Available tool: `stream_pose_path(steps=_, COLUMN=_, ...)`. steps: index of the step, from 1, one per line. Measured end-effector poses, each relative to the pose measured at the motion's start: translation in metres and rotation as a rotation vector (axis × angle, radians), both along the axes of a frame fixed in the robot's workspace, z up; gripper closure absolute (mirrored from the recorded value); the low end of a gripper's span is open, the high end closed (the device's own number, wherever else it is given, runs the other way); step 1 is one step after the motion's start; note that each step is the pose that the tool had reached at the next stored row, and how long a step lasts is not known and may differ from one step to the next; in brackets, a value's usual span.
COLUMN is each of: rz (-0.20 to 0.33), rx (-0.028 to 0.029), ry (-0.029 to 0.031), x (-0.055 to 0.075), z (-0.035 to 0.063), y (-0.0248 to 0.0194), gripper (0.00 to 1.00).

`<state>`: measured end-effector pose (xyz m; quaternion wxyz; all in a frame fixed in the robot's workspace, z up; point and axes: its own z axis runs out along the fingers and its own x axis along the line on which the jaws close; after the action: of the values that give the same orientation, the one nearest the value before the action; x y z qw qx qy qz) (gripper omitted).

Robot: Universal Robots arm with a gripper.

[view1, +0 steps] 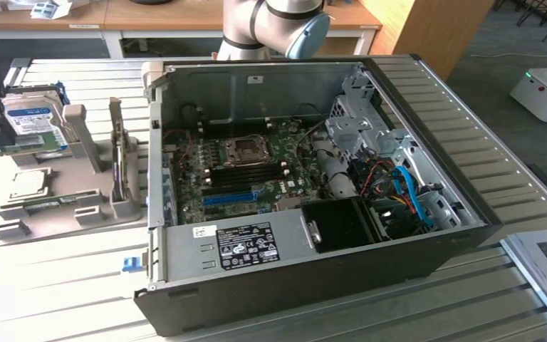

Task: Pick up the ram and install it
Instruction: 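Pick up the ram and move it above insertion slot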

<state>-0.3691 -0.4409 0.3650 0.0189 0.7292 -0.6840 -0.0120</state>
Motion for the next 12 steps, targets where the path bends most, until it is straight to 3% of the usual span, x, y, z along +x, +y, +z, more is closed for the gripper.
stream_pose_path(steps=12, rz=0.0, rx=-0.0007, ry=0.0, x=0.0, z=0.0195, y=0.0, gripper=0.88)
